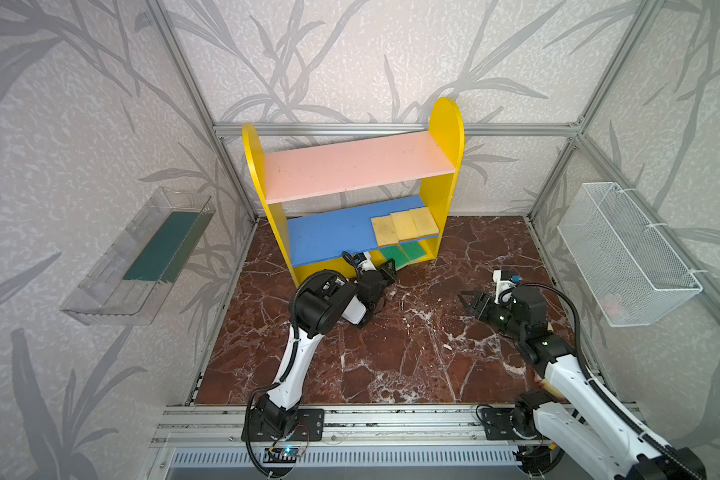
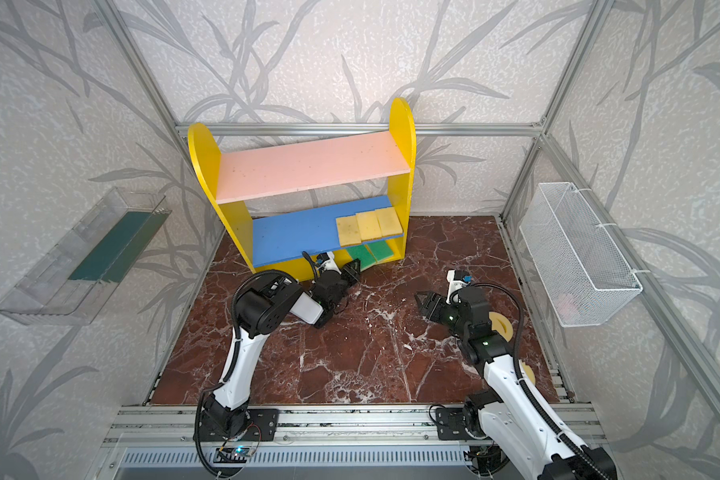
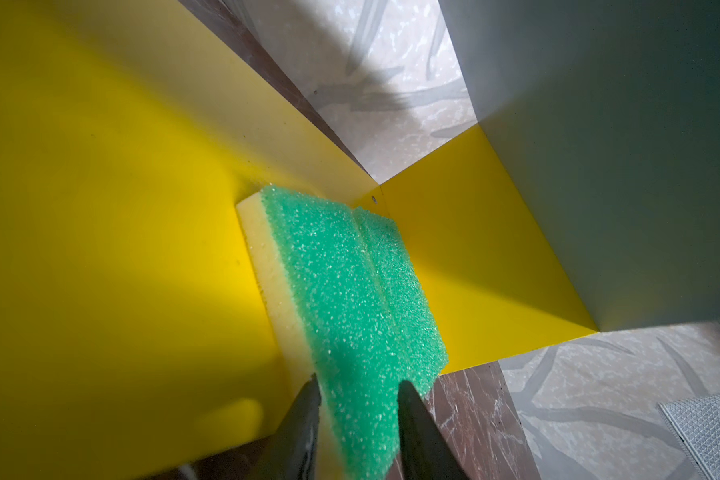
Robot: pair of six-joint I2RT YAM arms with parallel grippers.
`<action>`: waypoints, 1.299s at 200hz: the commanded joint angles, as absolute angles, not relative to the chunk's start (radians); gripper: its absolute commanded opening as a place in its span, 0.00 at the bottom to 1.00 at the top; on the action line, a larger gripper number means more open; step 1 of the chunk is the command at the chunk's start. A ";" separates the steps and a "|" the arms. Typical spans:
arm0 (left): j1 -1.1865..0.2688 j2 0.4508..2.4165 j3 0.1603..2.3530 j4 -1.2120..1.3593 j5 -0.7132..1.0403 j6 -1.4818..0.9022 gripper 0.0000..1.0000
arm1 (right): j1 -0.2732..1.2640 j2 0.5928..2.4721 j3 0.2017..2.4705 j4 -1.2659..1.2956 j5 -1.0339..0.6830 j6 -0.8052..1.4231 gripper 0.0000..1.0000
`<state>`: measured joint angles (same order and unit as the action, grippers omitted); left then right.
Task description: Place and organize the cleaning sponges onto the shelf
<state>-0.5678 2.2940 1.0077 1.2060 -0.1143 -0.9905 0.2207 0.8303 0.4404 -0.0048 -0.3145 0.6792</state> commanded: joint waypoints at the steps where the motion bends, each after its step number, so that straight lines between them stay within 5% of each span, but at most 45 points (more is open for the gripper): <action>1: -0.533 2.327 1.071 1.115 -0.058 -0.969 0.34 | 0.215 0.818 0.430 0.017 -0.322 0.676 0.70; 69: -0.524 2.332 1.093 1.086 -0.019 -0.969 0.37 | 0.215 0.825 0.425 0.028 -0.323 0.678 0.70; 164: -0.550 2.245 0.995 1.110 -0.027 -0.931 0.68 | 0.215 0.822 0.447 -0.003 -0.327 0.660 0.71; 260: -0.608 2.167 0.818 1.213 -0.070 -0.922 0.74 | 0.216 0.854 0.579 -0.307 -0.261 0.572 0.76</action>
